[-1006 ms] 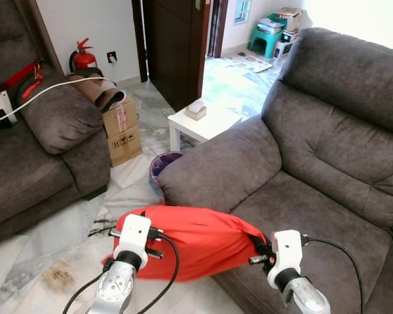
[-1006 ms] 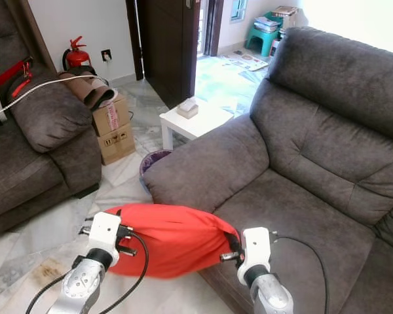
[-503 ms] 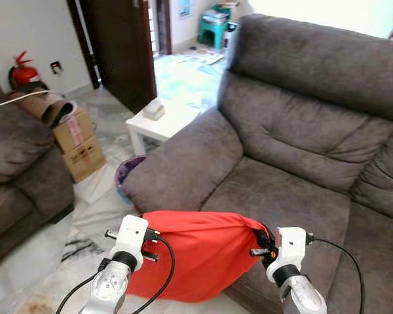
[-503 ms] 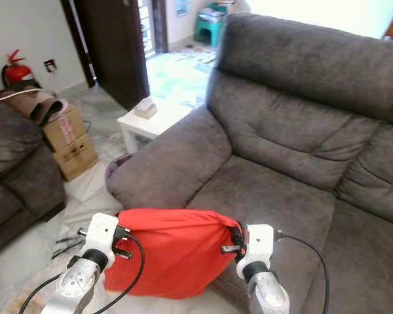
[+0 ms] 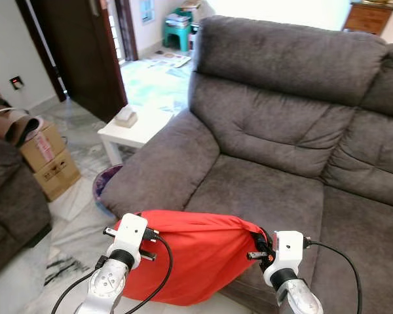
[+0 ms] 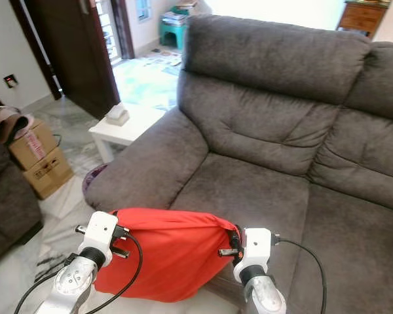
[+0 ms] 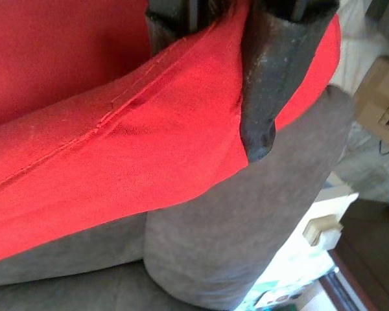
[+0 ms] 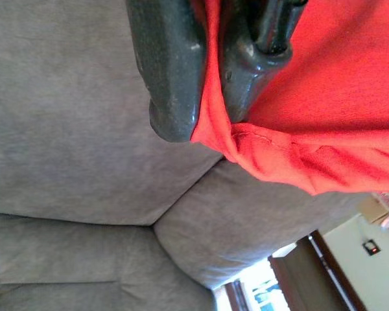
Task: Move the pillow to the sofa from floor
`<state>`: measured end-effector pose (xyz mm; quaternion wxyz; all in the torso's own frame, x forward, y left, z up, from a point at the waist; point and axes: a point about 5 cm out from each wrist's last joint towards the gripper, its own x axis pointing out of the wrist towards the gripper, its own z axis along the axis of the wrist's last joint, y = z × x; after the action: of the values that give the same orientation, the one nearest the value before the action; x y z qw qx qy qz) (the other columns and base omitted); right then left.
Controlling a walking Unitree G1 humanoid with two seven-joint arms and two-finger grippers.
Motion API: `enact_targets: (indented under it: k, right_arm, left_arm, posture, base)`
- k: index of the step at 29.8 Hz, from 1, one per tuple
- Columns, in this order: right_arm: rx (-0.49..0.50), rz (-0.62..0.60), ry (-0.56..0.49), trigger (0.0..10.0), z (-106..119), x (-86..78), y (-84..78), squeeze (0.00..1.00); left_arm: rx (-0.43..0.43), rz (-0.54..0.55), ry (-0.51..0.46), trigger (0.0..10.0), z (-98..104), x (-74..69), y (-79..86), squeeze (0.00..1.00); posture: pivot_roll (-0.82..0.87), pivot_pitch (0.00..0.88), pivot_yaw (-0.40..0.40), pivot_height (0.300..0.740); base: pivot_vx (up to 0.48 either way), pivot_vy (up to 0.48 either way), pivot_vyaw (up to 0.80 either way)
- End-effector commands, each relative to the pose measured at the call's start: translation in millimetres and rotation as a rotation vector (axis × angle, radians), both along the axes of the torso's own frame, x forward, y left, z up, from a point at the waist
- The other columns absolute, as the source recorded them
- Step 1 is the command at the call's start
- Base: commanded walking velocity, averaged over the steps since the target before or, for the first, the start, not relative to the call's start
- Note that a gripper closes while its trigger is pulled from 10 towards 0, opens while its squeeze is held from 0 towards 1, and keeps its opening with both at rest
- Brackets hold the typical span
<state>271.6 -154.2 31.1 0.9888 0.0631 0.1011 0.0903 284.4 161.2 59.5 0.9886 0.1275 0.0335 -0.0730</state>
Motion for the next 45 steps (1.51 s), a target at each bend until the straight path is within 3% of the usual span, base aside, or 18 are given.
enact_targets:
  k: [1, 31, 38, 45]
  right_arm:
    - [-0.009, -0.070, -0.019, 10.0, 1.5, -1.1, -14.3, 0.00]
    - [-0.073, -0.046, -0.054, 10.0, 12.0, 9.6, -23.9, 0.00]
    - [-0.064, -0.051, -0.099, 10.0, 23.6, 17.0, -28.4, 0.00]
    - [-0.075, -0.035, -0.103, 10.0, 25.8, 19.1, -26.6, 0.00]
  left_arm:
    - [-0.005, 0.053, -0.124, 10.0, 24.2, 6.0, 9.8, 0.00]
    - [-0.043, 0.064, -0.124, 10.0, 23.5, 5.1, 4.7, 0.00]
    - [-0.054, 0.061, -0.126, 10.0, 22.7, 3.8, 1.2, 0.00]
    - [-0.062, 0.058, -0.130, 10.0, 22.6, 3.1, -0.5, 0.00]
  posture:
    - [0.06, 0.021, 0.062, 0.740]
    - [0.07, 0.063, 0.018, 0.740]
    - [0.07, 0.071, 0.007, 0.740]
    - [0.07, 0.073, 0.001, 0.740]
  base:
    - [0.000, -0.330, -0.80]
    - [0.000, -0.011, -0.80]
    - [0.000, -0.071, 0.00]
    - [0.000, -0.452, 0.00]
